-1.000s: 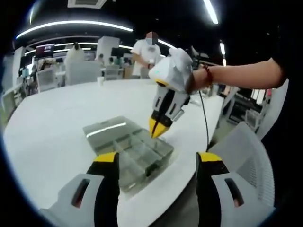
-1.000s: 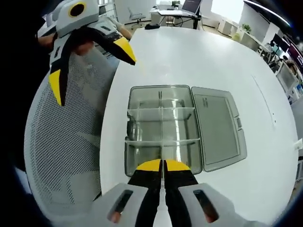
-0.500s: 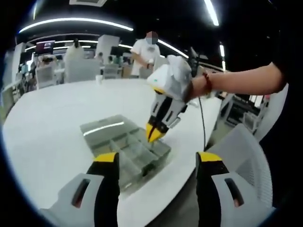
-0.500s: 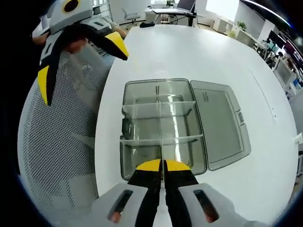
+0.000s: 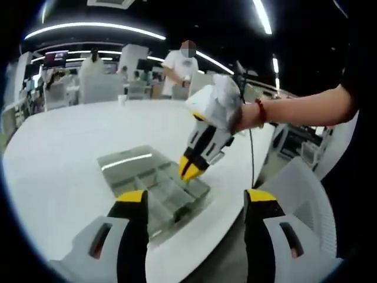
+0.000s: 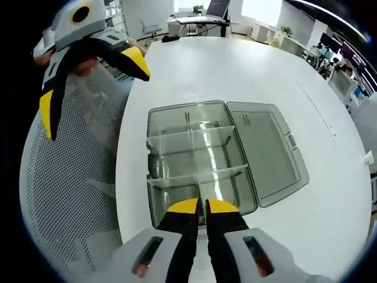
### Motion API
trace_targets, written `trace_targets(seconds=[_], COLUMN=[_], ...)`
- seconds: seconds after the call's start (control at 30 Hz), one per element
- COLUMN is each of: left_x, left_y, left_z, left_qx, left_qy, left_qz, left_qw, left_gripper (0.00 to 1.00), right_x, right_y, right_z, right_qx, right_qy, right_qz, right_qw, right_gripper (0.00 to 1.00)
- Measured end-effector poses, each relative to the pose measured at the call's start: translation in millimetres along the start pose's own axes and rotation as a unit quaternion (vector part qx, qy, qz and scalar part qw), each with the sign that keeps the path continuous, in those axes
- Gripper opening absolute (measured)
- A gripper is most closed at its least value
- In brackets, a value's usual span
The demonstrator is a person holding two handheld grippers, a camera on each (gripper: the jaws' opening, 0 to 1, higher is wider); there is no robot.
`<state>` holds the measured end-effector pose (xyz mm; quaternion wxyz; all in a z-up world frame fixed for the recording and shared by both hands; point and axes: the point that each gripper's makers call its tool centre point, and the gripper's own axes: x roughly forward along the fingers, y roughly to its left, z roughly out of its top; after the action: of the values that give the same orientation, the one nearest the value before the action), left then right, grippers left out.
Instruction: Insert the divider into the dual guide fixture by aligning both edges with the guide slots and pushing it downward to the bottom, including one-sided entry, uneven engagement, binding, and posture correction.
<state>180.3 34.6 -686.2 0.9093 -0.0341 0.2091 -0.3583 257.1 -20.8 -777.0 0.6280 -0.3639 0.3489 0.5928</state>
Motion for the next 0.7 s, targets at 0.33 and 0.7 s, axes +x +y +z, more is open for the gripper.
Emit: trace_targets(seconds=[0.33,0.7], left_x=[1,6], left_y=[-8.4,-14.2], left_z=[-5.7,-0.7], left_qx=[0.002,0.020], left_qy=[0.012,0.017], left_qz=[-0.016,-0.035], left_qw=[0.9998,0.9991], left_gripper=[0.65,0.65], right_x=[-18,-40], right_y=[-4,-2], right_z=[4.0,-6.6], right_qx=[0.071,0.123], right_qy=[-0.062,-0.101], right_qz=[-0.043,-0.080], right_qw=[0.9946,0.9840], right_gripper=[0.09,0.11])
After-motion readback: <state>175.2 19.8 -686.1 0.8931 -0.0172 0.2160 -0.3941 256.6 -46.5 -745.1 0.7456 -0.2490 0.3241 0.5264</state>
